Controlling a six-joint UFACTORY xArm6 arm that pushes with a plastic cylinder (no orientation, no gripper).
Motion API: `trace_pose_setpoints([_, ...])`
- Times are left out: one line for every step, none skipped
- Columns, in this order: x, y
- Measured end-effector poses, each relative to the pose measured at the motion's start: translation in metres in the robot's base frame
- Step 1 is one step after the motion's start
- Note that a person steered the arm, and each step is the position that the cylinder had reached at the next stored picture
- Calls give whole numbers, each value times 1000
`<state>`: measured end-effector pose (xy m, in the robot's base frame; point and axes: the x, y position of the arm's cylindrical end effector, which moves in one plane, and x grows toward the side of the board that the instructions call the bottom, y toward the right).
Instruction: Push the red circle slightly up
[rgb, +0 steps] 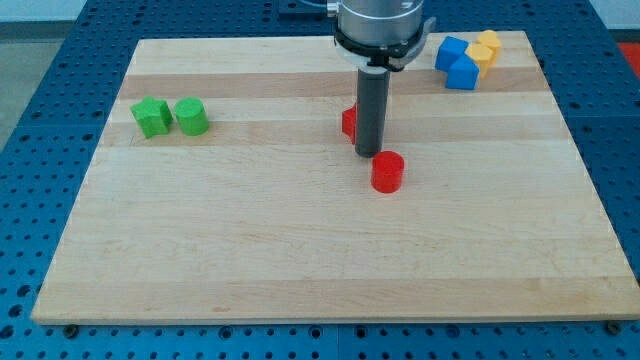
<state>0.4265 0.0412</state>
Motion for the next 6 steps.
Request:
trace_pose_setpoints([21, -14])
trace_pose_setpoints([23, -32])
trace_pose_setpoints([59, -36])
trace_pose_setpoints([89, -14])
trace_pose_setpoints([81, 25])
trace_pose_setpoints([71, 31])
